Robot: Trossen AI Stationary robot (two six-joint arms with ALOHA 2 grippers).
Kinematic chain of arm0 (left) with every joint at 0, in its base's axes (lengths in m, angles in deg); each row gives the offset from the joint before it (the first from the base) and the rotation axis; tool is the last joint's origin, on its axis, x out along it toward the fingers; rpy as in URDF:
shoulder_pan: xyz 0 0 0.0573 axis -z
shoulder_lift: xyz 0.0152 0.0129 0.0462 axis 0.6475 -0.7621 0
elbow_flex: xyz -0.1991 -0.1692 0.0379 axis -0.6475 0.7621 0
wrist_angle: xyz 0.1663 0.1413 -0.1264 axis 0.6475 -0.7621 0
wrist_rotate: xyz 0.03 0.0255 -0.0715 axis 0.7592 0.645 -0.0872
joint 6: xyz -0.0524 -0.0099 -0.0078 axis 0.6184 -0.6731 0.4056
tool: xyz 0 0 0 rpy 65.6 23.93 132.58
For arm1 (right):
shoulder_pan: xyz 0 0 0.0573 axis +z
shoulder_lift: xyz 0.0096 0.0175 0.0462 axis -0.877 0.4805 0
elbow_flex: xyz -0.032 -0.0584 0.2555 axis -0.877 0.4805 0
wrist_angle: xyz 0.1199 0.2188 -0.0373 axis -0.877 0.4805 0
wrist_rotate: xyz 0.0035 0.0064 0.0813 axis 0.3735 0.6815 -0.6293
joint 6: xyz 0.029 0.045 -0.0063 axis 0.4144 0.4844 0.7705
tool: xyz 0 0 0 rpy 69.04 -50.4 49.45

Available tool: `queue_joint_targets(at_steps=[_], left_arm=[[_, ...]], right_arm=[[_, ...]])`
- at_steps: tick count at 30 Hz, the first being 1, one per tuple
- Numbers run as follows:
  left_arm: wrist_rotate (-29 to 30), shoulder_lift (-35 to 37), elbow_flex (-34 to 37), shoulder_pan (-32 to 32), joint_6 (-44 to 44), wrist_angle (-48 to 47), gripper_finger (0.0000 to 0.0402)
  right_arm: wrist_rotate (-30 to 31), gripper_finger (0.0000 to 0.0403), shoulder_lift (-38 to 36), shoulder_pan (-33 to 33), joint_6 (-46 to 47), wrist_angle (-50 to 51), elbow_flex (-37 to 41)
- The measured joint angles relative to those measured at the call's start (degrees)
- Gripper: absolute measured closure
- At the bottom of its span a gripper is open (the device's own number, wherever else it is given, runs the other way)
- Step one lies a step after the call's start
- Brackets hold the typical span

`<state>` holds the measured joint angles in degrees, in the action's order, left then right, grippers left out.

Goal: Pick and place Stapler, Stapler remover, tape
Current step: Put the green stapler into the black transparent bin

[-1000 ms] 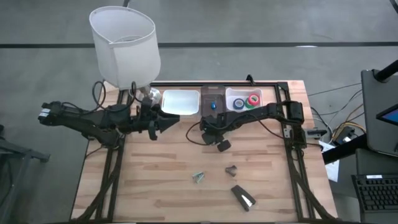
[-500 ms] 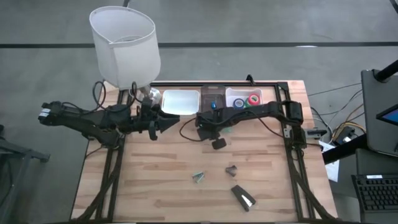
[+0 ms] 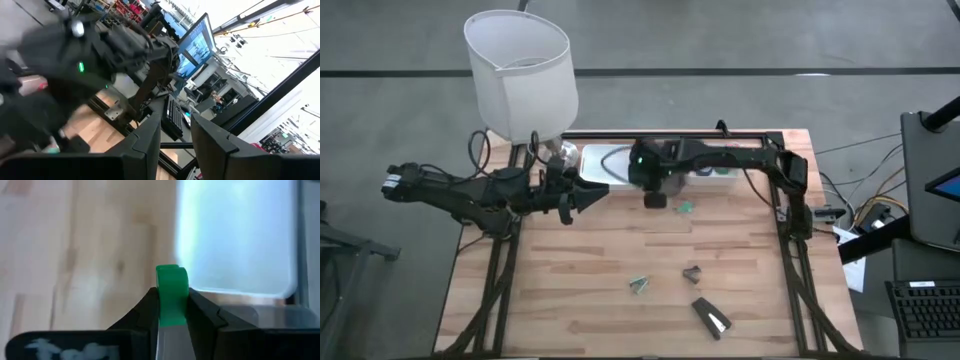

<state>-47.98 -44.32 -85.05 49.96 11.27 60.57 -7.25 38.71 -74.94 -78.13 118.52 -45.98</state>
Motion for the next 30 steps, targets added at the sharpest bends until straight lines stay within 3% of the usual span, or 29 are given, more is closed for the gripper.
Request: queue_joint_targets(at_steps=[16, 30], left_arm=[[0.04, 0.0, 0.0, -0.13, -0.15, -0.09, 0.0291], [0.06, 0.0, 0.0, -0.15, 0.77, -0.44, 0.0291]], right_arm=[[-0.01, 0.0321, 1.35, -15.6, 21.54, 2.12, 2.42], [1.76, 0.0319, 6.0, -17.07, 23.92, 2.61, 2.89]])
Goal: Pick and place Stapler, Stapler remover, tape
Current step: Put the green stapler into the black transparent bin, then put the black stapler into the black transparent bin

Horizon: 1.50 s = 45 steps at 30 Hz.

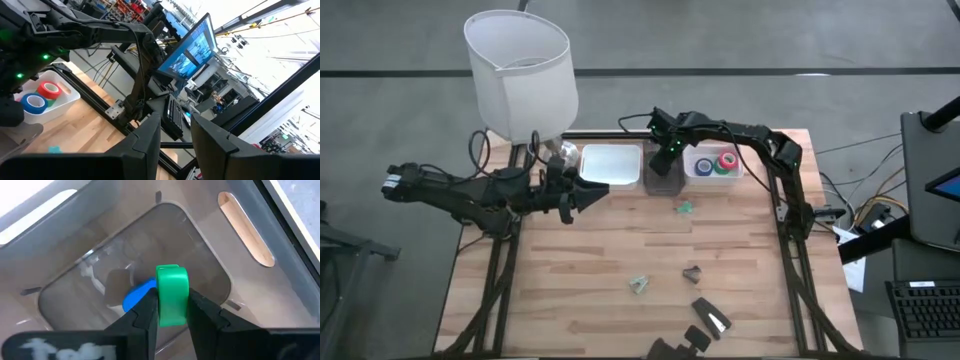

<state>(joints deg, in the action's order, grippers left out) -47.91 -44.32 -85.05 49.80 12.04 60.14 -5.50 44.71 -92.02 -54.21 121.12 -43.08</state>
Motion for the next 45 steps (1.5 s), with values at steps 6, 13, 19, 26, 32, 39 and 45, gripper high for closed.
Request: queue_joint_targets(at_steps=[6, 13, 19, 26, 32, 39, 45], left_arm=[[0.0, 0.0, 0.0, 0.0, 0.05, -0.04, 0.0291], [0.02, 0.0, 0.0, 0.0, 0.02, -0.04, 0.0291], [0.02, 0.0, 0.0, 0.0, 0.11, -0.04, 0.0291], [0.25, 0.0, 0.0, 0.0, 0.57, -0.02, 0.0291], [1.36, 0.0, 0.0, 0.0, 1.12, -0.01, 0.0291], [1.36, -0.04, 0.0, 0.0, 1.44, -0.02, 0.0291], [2.46, -0.15, 0.0, 0.0, 0.41, 0.0, 0.0291]], right_arm=[[1.19, 0.0319, 0.0, -0.03, 0.57, 0.1, 0.0], [1.17, 0.0289, 0.0, -0.05, 0.61, 1.33, 0.0], [1.11, 0.0251, -0.43, -0.03, 0.78, 1.38, 0.0], [0.04, 0.0227, -4.2, 0.13, 1.87, 2.11, 0.0], [-6.29, 0.0223, -8.06, 0.46, 4.75, 5.64, 0.0], [-12.62, 0.0235, -14.81, 6.04, -1.0, 12.38, 0.35], [-12.56, 0.0248, -20.49, 12.28, -1.03, 13.48, 2.65]])
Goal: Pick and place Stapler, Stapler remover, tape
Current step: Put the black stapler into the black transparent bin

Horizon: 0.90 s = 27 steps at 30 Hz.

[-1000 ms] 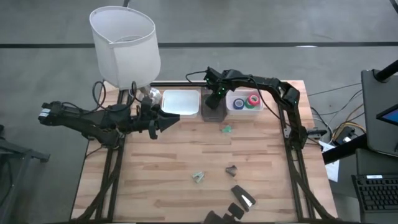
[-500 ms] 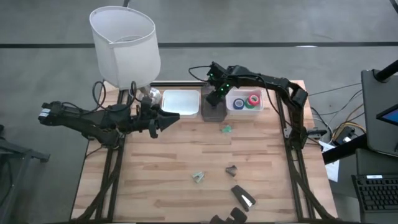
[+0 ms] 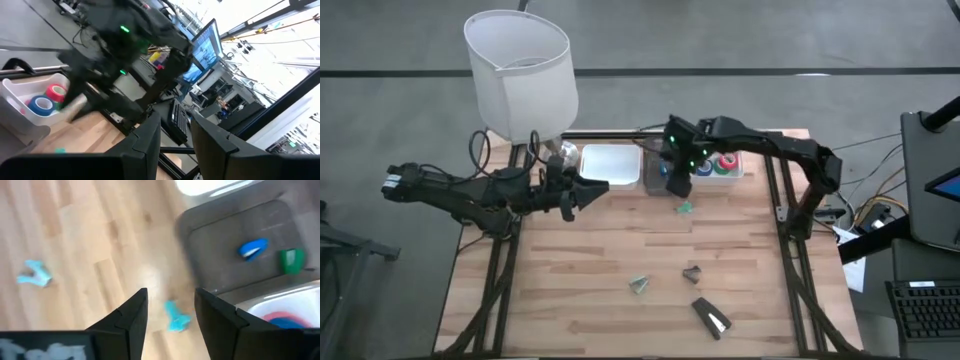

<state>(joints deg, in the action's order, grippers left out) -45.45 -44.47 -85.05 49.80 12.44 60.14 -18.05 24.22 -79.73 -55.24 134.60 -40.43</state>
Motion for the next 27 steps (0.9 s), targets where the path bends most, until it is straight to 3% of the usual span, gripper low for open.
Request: queue_joint_targets(at_steps=[9, 15, 21, 27], left_arm=[[0.74, -0.02, 0.0, -0.02, 0.89, 0.07, 0.0291], [6.37, -0.07, 0.0, -0.09, 1.36, 0.16, 0.0291], [11.99, -0.72, 0.02, -0.09, 6.32, 0.5, 0.0291], [14.92, -3.66, 0.02, -0.08, 13.5, 0.45, 0.0291]], right_arm=[[-0.05, 0.0253, -6.21, 9.89, 11.87, -0.79, 11.27], [-0.24, 0.0248, -8.98, 17.26, 20.32, -2.38, 17.2], [-0.04, 0.0256, -9.13, 23.91, 22.46, -9.88, 22.08], [0.19, 0.0268, -8.63, 27.43, 30.47, -19.06, 26.85]])
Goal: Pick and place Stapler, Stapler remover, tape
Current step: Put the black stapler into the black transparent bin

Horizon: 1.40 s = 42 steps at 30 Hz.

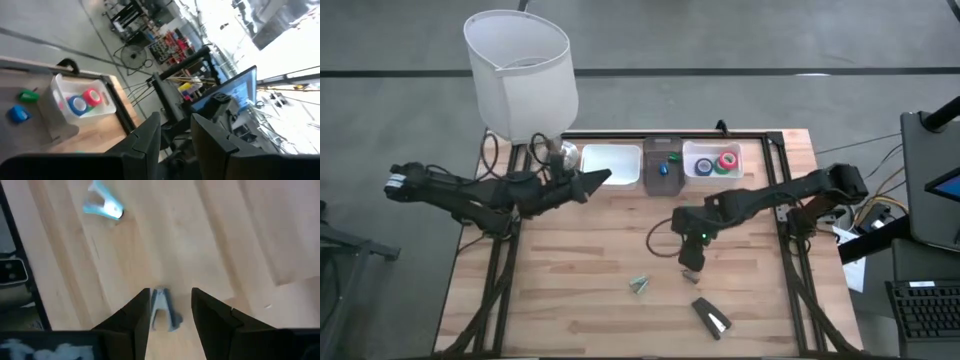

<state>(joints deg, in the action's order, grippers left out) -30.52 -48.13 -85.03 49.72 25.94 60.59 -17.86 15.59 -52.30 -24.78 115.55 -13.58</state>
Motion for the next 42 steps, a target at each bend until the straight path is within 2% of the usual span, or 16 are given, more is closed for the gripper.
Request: queue_joint_targets(at_steps=[10, 17, 23, 27, 32, 37, 42], left_arm=[[0.93, -6.69, 0.0, -0.05, 5.49, 0.03, 0.0291], [-1.63, -11.24, 0.0, 0.58, 15.87, 0.23, 0.0291], [-2.78, -13.62, 0.0, 0.94, 15.3, 1.97, 0.0291], [-6.05, -15.27, 0.0, 0.96, 15.22, 3.48, 0.0291], [-12.32, -16.67, 0.0, 0.98, 14.61, 3.44, 0.0291], [-17.84, -17.01, 0.0, 0.96, 15.27, 4.15, 0.0291], [-23.39, -15.75, 0.0, 0.98, 14.32, 5.64, 0.0291]], right_arm=[[-0.58, 0.0285, -0.61, 8.58, 11.1, -2.1, 5.29], [-0.64, 0.0294, -0.61, 17.12, 18.8, -2.23, 4.27], [2.39, 0.0301, -0.61, 22.24, 25.81, -2.28, 2.57], [6.09, 0.0301, -0.38, 25.49, 34.07, -4.38, 2.54], [5.84, 0.0267, 0.64, 27.34, 41.98, -6.17, 2.56], [5.82, 0.0199, 3.23, 27.67, 47.79, -11.45, 2.43], [7.72, 0.0138, 8.0, 27.82, 51.7, -9.86, 2.43]])
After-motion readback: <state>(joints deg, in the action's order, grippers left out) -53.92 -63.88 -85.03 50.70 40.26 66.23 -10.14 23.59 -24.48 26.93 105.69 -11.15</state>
